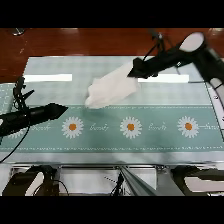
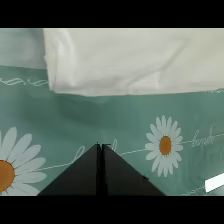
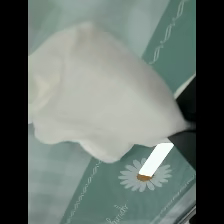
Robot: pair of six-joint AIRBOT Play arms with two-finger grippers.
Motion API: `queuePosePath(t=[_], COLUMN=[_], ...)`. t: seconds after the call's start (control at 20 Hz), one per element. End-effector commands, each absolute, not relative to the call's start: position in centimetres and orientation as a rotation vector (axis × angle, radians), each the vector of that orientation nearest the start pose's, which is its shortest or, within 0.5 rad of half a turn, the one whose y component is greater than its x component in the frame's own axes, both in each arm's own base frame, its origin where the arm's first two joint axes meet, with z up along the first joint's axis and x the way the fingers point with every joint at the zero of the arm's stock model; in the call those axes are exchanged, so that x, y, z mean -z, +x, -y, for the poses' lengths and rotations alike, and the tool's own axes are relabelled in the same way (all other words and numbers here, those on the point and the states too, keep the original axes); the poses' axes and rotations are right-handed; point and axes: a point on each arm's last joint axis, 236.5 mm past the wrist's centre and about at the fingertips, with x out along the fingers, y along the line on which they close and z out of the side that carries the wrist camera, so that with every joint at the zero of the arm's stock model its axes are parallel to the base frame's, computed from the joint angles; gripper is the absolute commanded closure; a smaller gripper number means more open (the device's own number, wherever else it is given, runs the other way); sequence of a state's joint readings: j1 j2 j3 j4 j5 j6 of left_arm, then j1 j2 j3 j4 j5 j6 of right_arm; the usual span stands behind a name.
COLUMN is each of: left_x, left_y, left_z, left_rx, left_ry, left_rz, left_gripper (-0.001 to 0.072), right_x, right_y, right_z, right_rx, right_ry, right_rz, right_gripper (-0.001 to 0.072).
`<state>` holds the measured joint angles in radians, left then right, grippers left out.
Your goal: Fold the shirts.
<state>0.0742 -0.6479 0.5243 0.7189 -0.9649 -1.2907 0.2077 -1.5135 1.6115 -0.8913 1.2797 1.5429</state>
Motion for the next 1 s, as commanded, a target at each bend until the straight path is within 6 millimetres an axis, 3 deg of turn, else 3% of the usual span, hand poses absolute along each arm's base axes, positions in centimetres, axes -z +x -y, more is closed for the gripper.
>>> queuePosePath(t=[0.0,0.25,0.45,0.7,0.85,0.95], left_x=[-5.9,-5.6,-5.5,-5.5,-5.5,-5.5], left_y=[27.6,26.7,26.1,26.0,26.1,26.1], left_z=[13.4,13.9,14.3,14.3,14.3,14.3], left_rx=[0.454,0.481,0.501,0.501,0.501,0.501], left_ry=[-0.645,-0.643,-0.642,-0.642,-0.642,-0.641], left_rz=[-0.919,-0.957,-0.984,-0.985,-0.984,-0.984], left_gripper=[0.0688,0.0688,0.0688,0.0688,0.0688,0.0688], right_x=[-17.7,-22.9,-25.4,-25.7,-24.7,-22.3], right_y=[43.1,42.0,38.9,33.0,29.9,26.9], right_z=[-17.4,-7.4,1.6,9.9,12.1,13.6], right_rx=[-0.514,-0.337,-0.135,0.092,0.194,0.313], right_ry=[0.313,0.391,0.483,0.603,0.679,0.728], right_rz=[-1.137,-1.064,-1.008,-1.029,-1.026,-1.069], right_gripper=[0.0683,0.0683,0.0683,0.0683,0.0683,0.0683])
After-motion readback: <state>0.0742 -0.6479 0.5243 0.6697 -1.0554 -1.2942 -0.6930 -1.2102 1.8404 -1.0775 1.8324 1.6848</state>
